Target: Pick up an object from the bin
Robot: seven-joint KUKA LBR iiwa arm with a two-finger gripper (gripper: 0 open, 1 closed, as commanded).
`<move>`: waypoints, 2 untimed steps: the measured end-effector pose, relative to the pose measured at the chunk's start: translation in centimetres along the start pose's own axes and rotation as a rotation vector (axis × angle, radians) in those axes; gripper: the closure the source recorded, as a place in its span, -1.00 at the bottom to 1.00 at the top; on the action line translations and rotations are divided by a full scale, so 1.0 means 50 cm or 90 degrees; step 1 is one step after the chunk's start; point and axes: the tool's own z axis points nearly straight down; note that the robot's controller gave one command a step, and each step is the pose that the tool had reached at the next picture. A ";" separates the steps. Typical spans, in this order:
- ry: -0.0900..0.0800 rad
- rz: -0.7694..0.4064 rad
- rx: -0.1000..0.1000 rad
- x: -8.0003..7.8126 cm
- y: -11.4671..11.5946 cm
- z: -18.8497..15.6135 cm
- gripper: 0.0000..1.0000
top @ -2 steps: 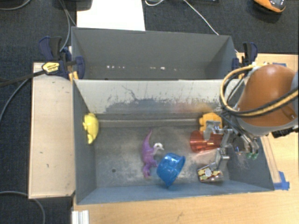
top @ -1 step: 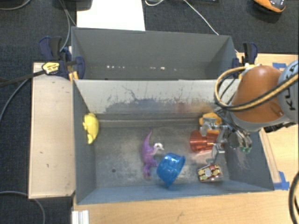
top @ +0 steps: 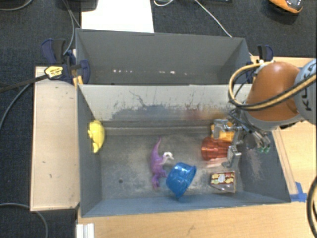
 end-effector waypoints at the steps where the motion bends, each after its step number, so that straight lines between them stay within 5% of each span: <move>1: -0.008 -0.002 0.002 0.001 -0.047 -0.005 -1.00; 2: -0.003 -0.004 0.000 -0.033 -0.055 0.109 -1.00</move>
Offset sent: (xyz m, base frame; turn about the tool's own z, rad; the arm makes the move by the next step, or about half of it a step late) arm 0.0188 -0.0256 -0.0534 -0.0083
